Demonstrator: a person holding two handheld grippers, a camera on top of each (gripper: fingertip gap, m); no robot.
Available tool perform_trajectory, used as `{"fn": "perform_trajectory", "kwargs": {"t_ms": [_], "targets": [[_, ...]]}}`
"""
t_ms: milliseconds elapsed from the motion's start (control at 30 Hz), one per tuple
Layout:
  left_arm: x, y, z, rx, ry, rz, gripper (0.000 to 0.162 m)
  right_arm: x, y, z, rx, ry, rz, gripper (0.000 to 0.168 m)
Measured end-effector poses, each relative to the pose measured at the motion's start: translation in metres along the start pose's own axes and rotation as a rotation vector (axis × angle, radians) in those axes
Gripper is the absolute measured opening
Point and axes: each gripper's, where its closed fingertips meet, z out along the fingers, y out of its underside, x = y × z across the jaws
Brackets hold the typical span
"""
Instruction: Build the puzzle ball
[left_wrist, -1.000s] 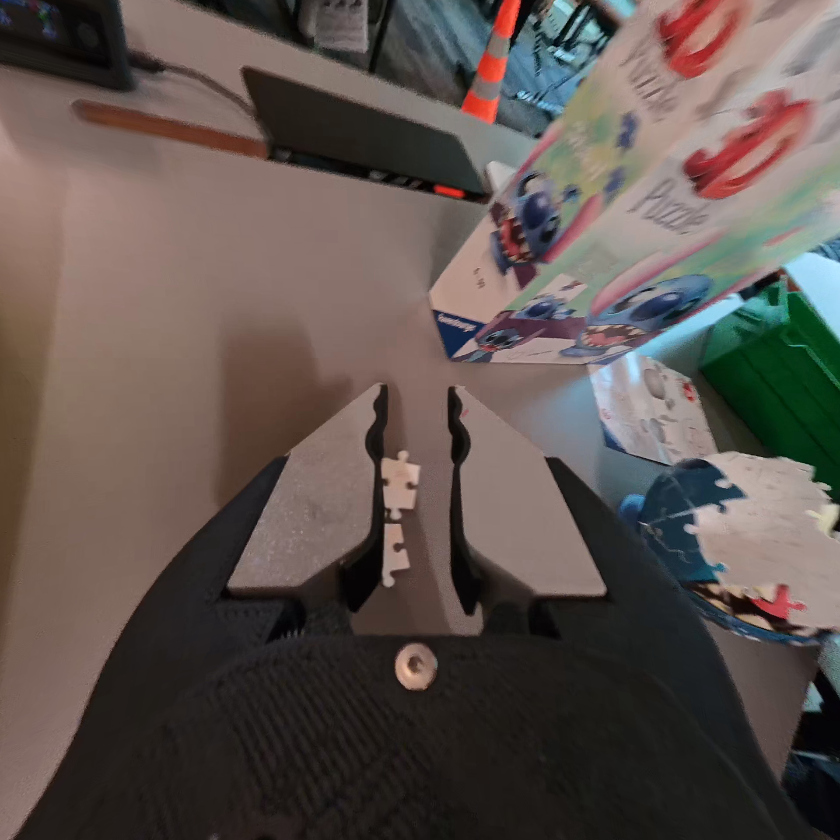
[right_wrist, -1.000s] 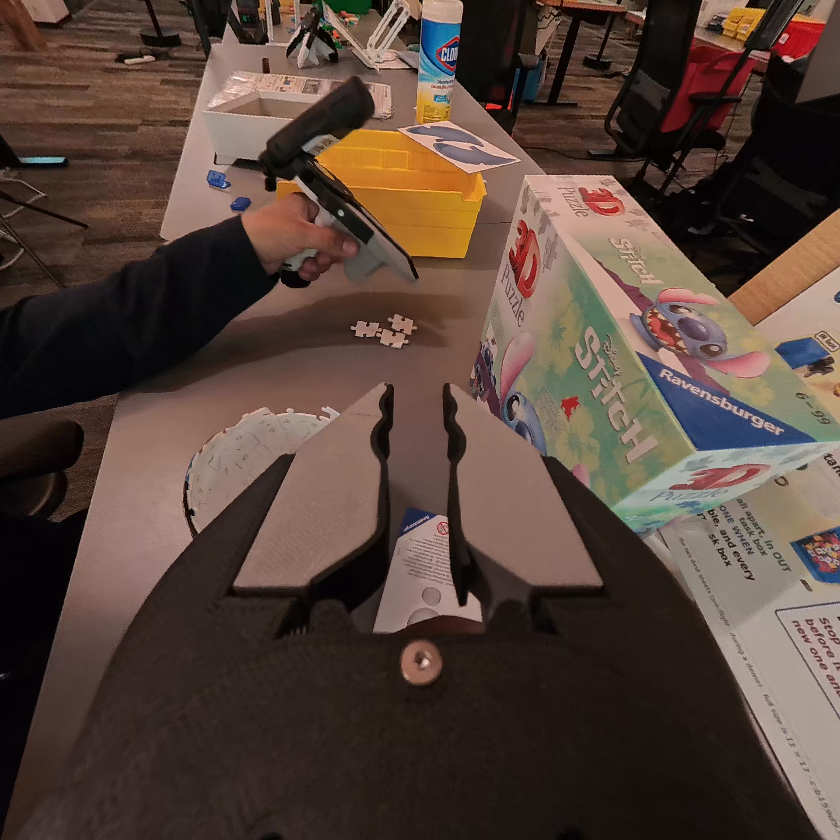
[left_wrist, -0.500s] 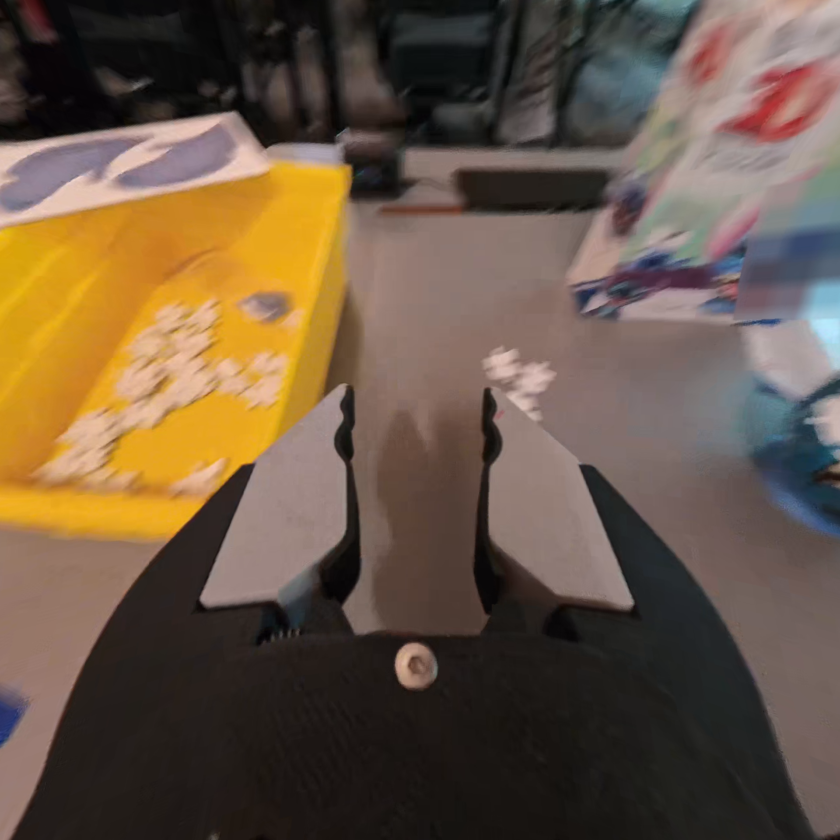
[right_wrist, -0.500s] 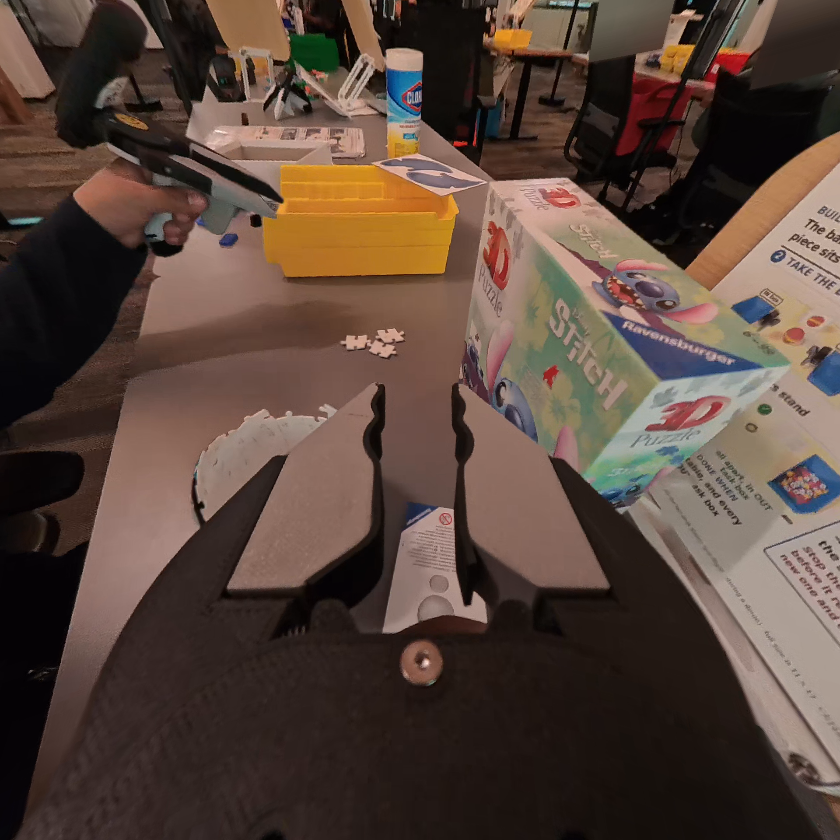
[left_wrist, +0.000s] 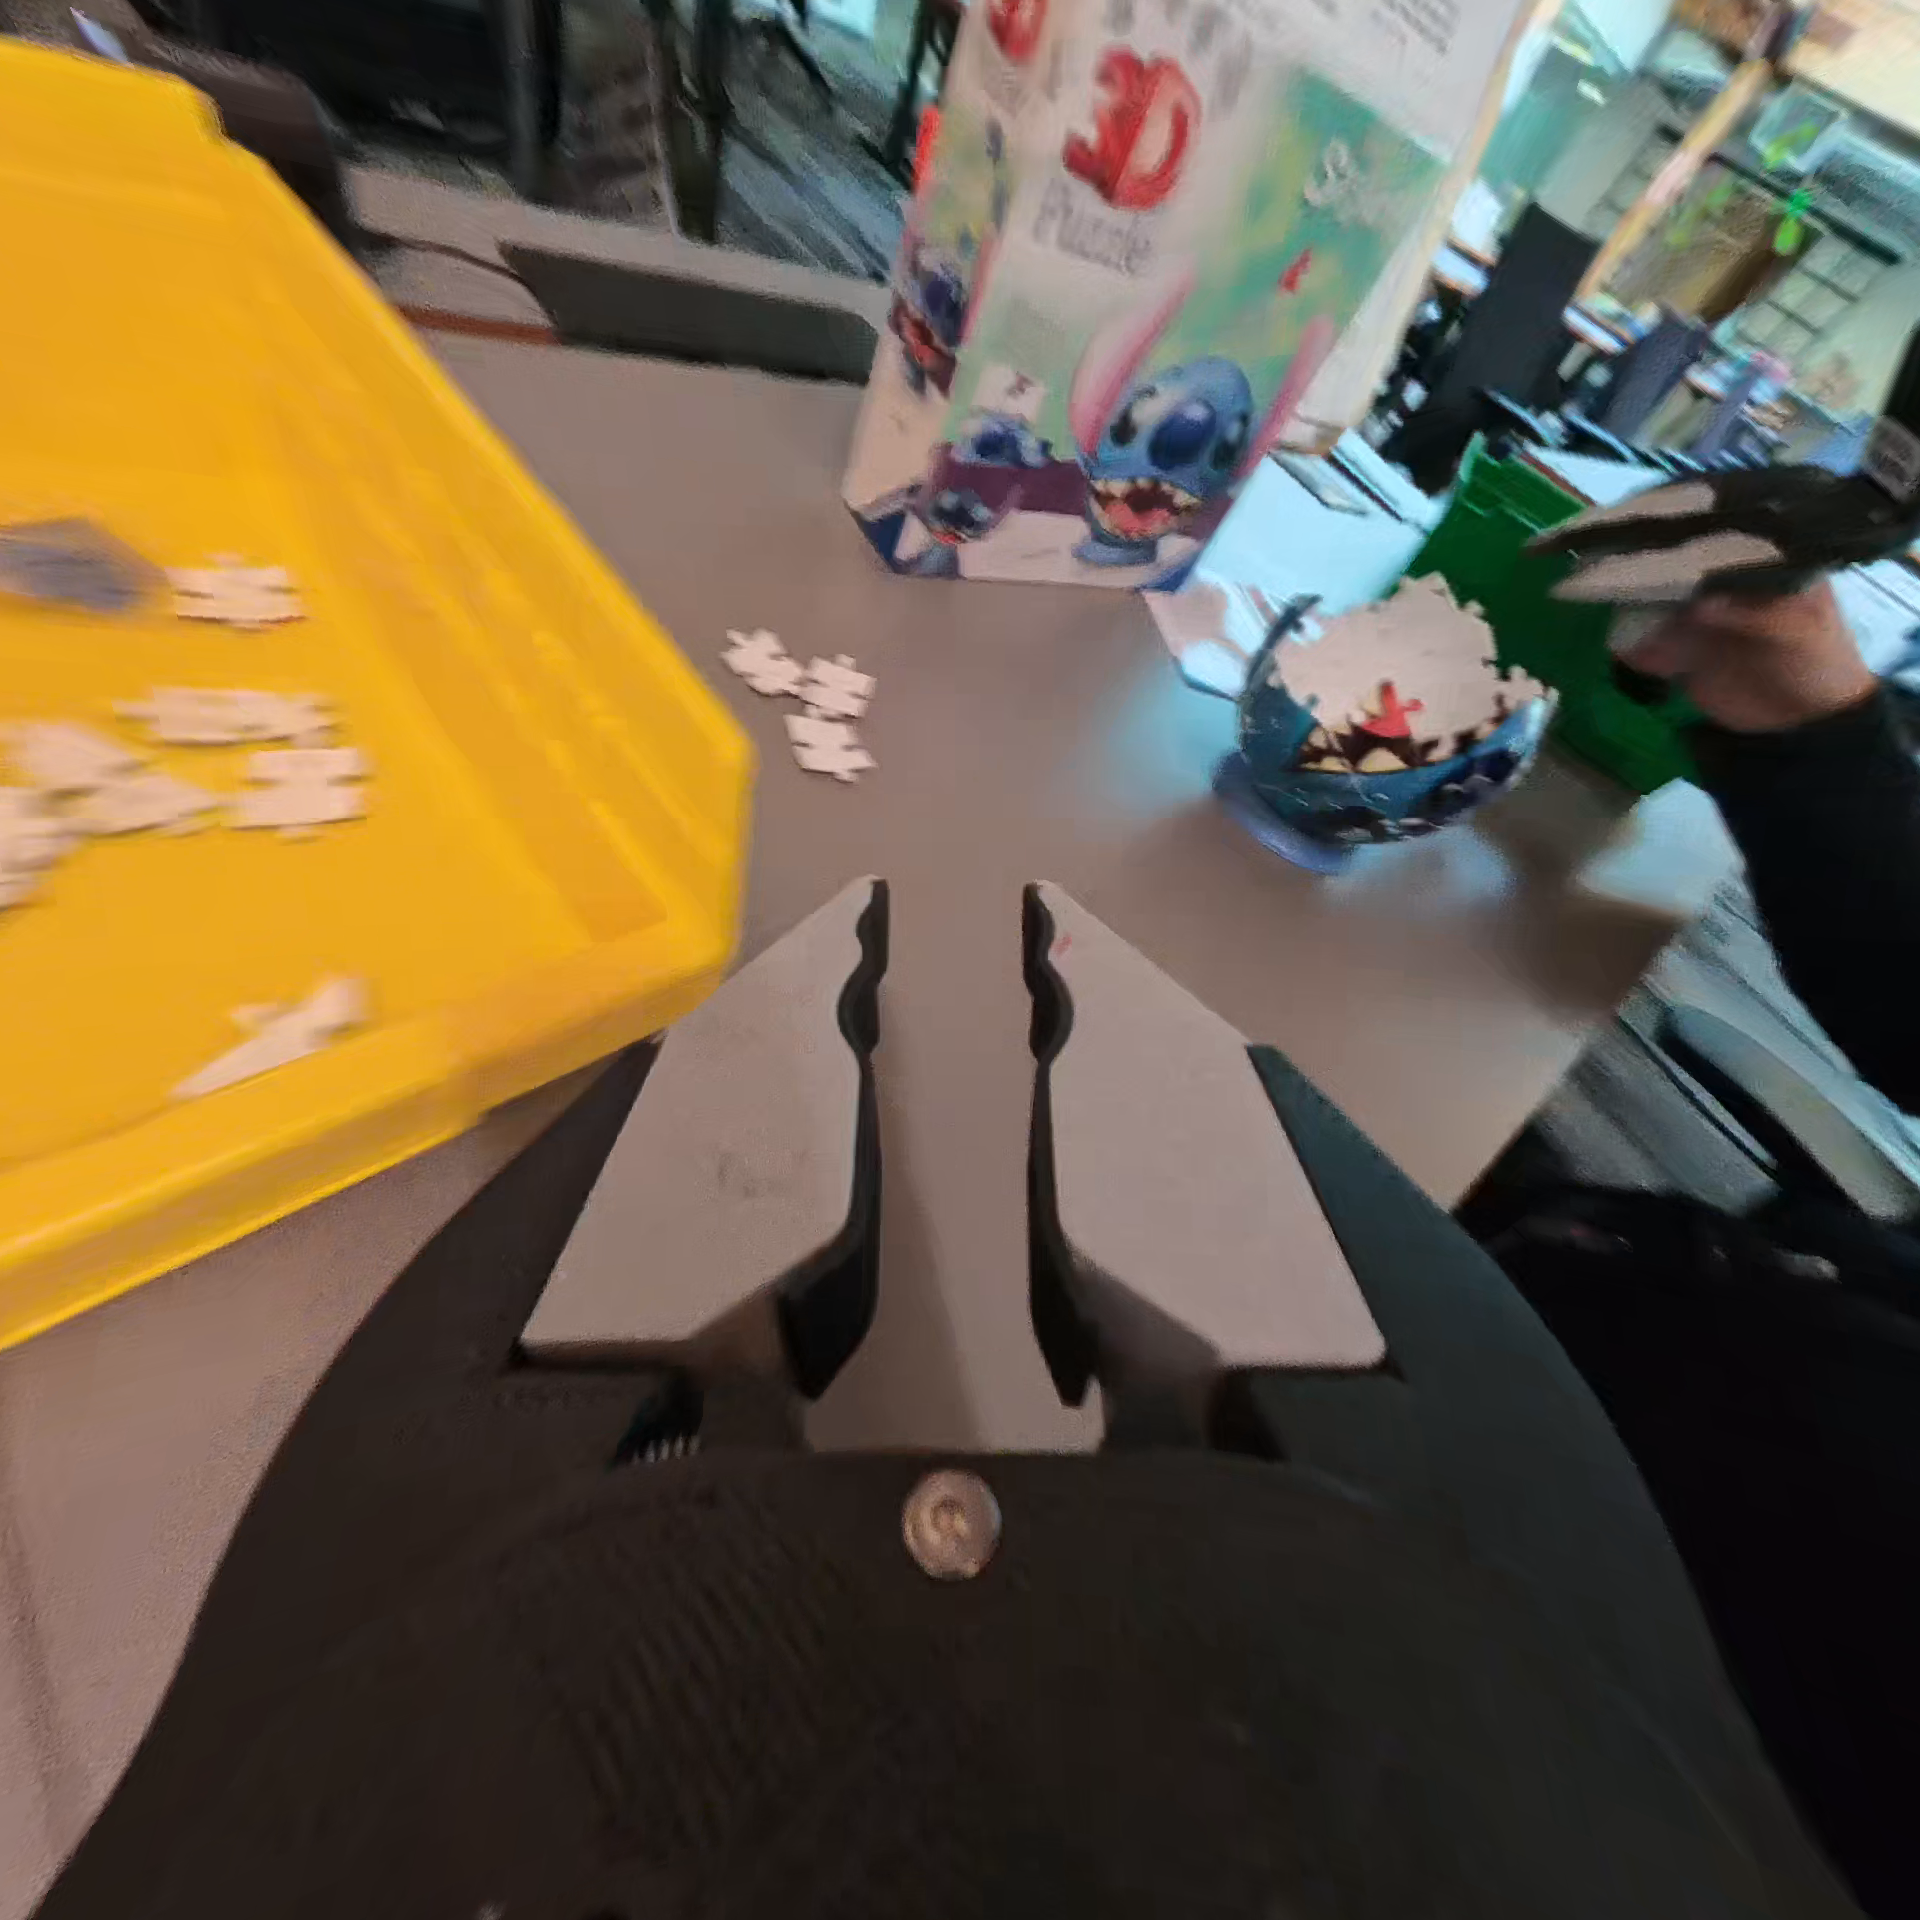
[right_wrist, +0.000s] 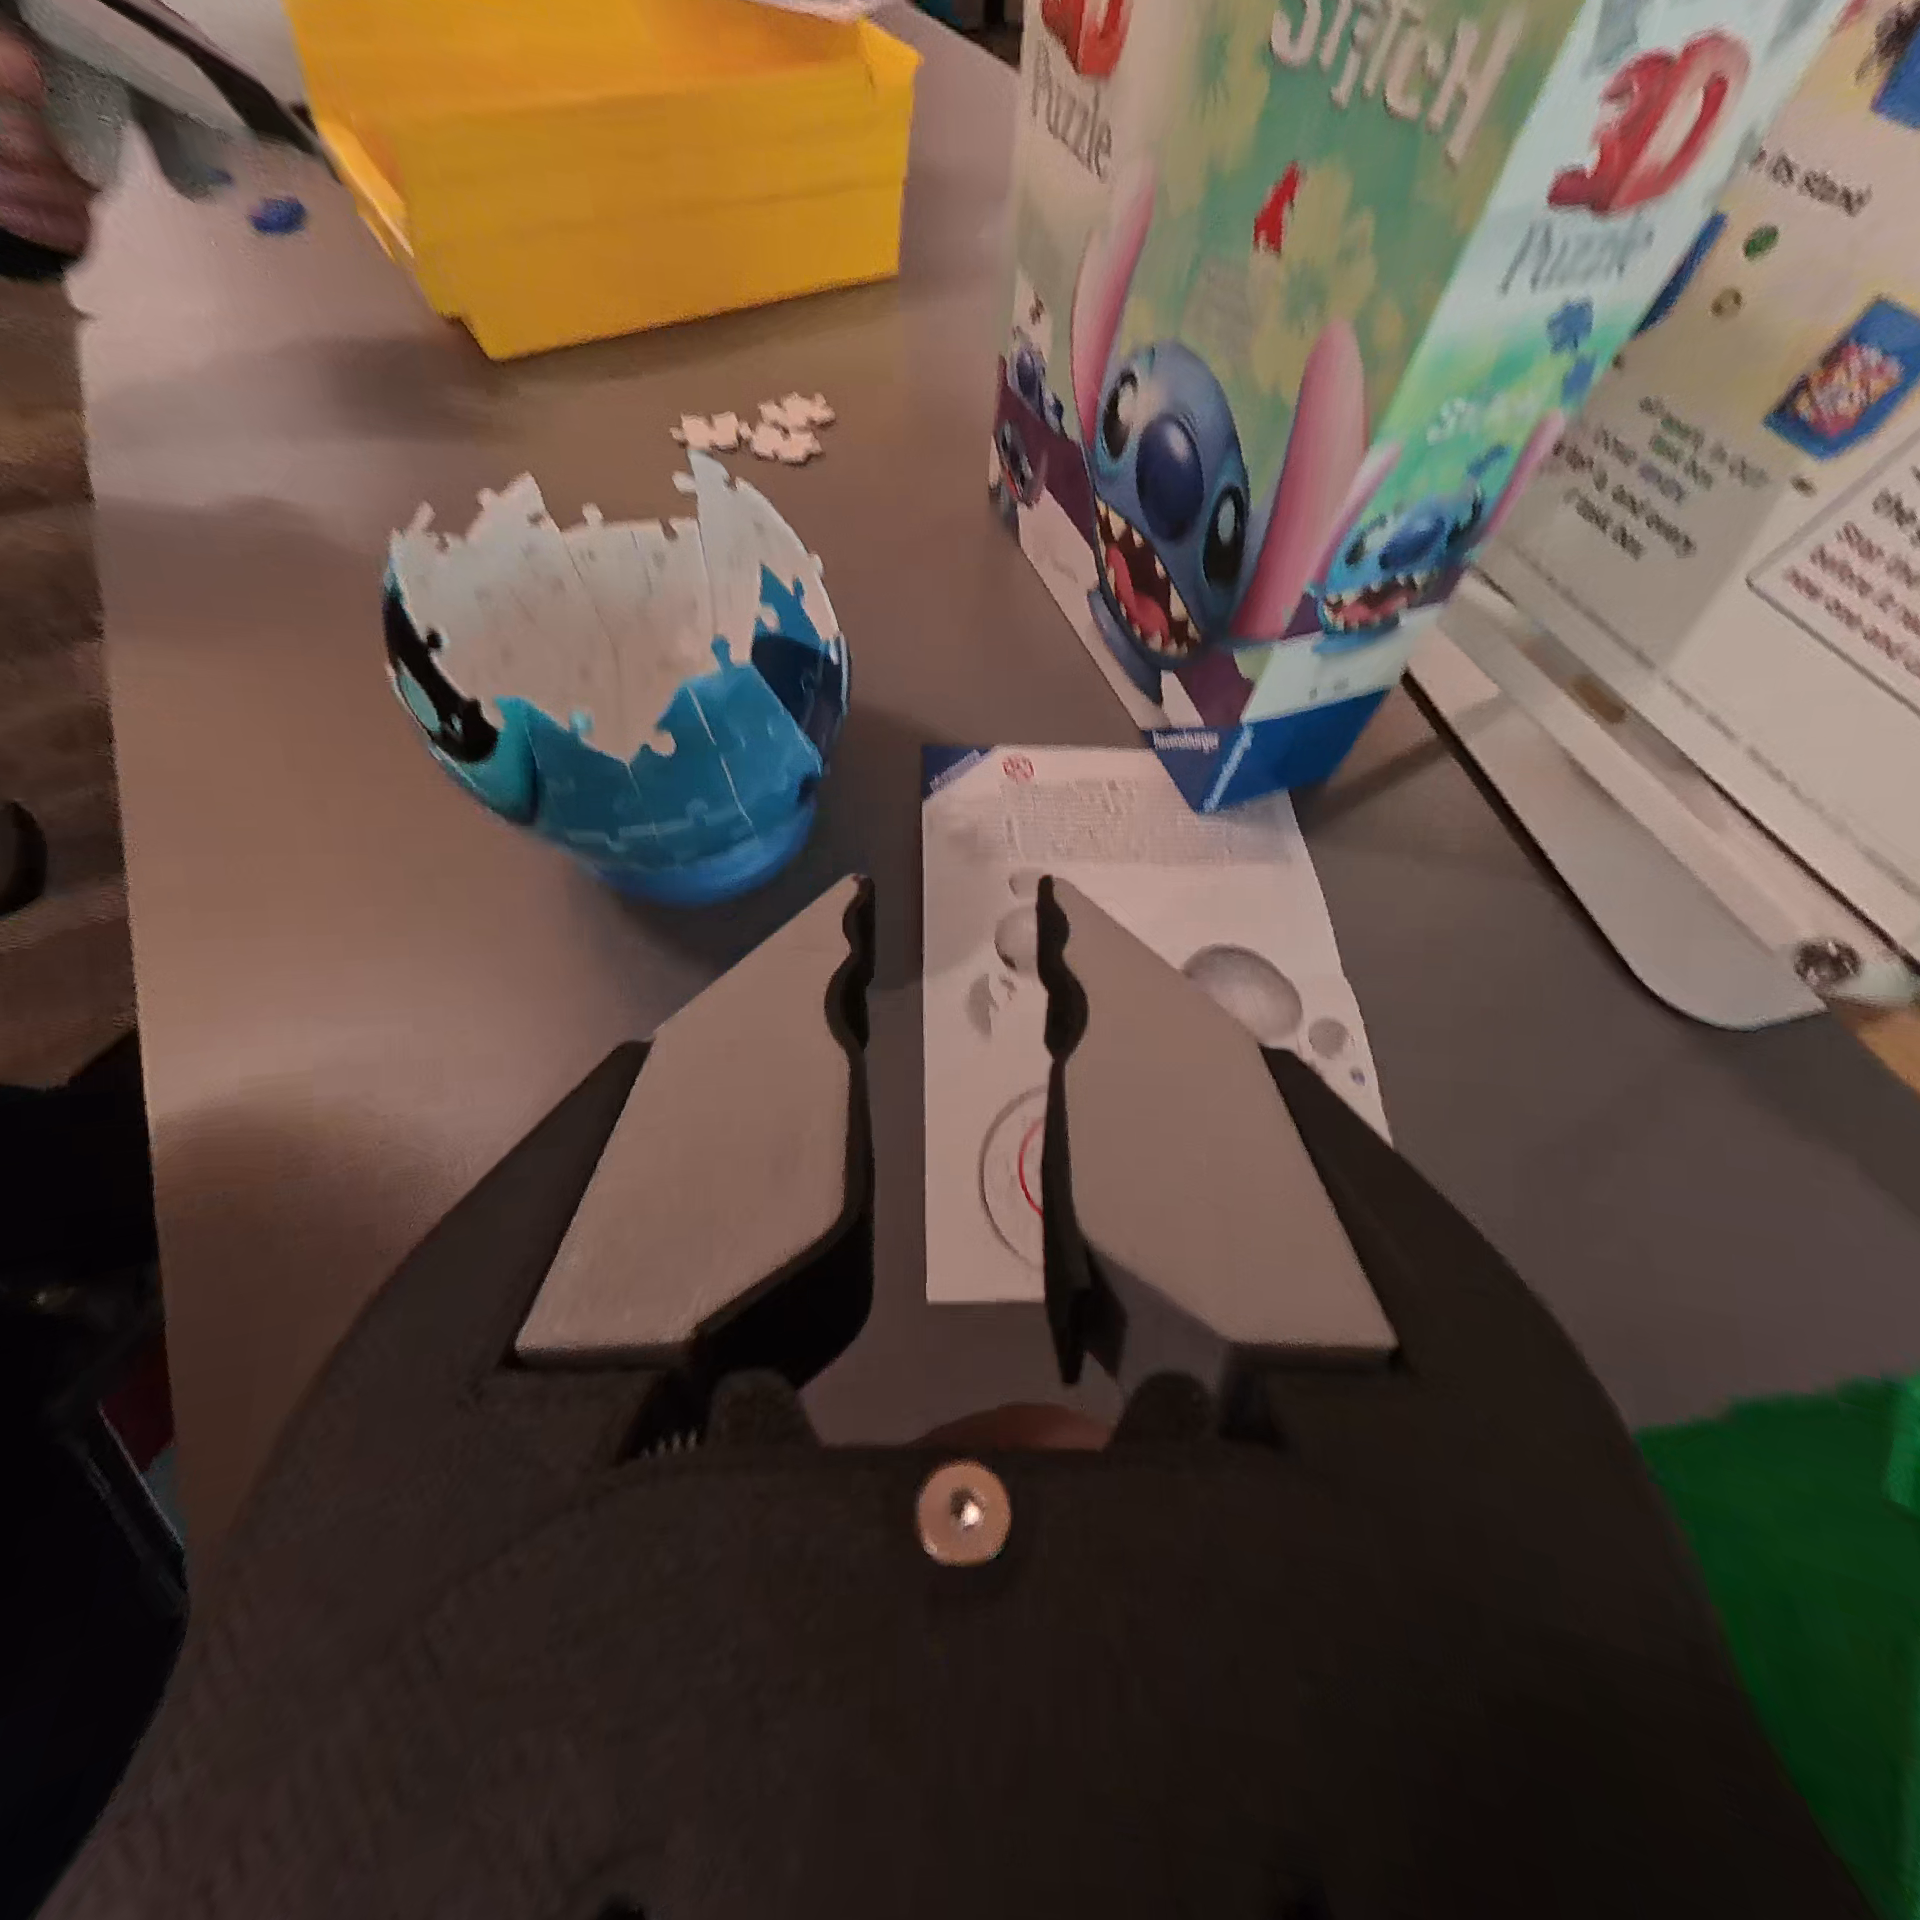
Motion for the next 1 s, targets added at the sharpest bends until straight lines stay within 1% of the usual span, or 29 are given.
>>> {"fn": "perform_trajectory", "kwargs": {"t_ms": [33, 67, 100, 167, 233, 300, 400, 467, 567, 633, 700, 800, 867, 933, 1000], "targets": [[-0.02, -0.002, -0.015, 0.023, -0.112, -0.01, 0.033, 0.003, 0.006, -0.004, -0.015, 0.016, 0.009, 0.028], [-0.045, -0.005, -0.031, 0.036, -0.245, -0.015, 0.052, 0.007, 0.011, -0.007, -0.026, 0.028, 0.024, 0.028], [-0.063, -0.008, -0.046, 0.045, -0.331, -0.011, 0.054, 0.01, 0.013, -0.009, -0.03, 0.04, 0.04, 0.028], [-0.089, -0.022, -0.062, 0.04, -0.4, -0.019, 0.055, 0.017, 0.012, -0.009, -0.024, 0.057, 0.072, 0.028], [-0.114, -0.041, -0.064, -0.013, -0.459, -0.006, 0.06, 0.02, 0.004, -0.004, -0.005, 0.06, 0.083, 0.028], [-0.139, -0.058, -0.05, -0.128, -0.507, 0.028, 0.066, 0.024, -0.007, 0.005, 0.014, 0.069, 0.075, 0.028], [-0.165, -0.073, -0.013, -0.31, -0.503, 0.05, 0.068, 0.028, -0.024, 0.025, 0.056, 0.074, 0.058, 0.028], [-0.179, -0.086, 0.006, -0.366, -0.516, 0.078, 0.068, 0.03, -0.038, 0.039, 0.101, 0.066, 0.033, 0.028], [-0.199, -0.106, 0.026, -0.333, -0.552, 0.122, 0.073, 0.034, -0.052, 0.056, 0.18, 0.035, 0.001, 0.032], [-0.204, -0.111, 0.04, -0.28, -0.531, 0.093, 0.076, 0.043, -0.053, 0.064, 0.225, 0.039, 0.002, 0.033], [-0.203, -0.113, 0.051, -0.223, -0.509, 0.083, 0.075, 0.053, -0.048, 0.069, 0.244, 0.047, 0.017, 0.036], [-0.207, -0.112, 0.044, -0.22, -0.576, 0.12, 0.072, 0.065, -0.038, 0.065, 0.223, 0.08, 0.021, 0.04], [-0.21, -0.11, 0.031, -0.215, -0.629, 0.112, 0.072, 0.071, -0.04, 0.057, 0.262, 0.09, 0.048, 0.04], [-0.209, -0.113, 0.021, -0.149, -0.648, 0.064, 0.07, 0.07, -0.043, 0.05, 0.301, 0.063, 0.086, 0.04], [-0.204, -0.113, 0.017, -0.098, -0.622, 0.018, 0.068, 0.071, -0.043, 0.045, 0.32, 0.062, 0.107, 0.041]]}}
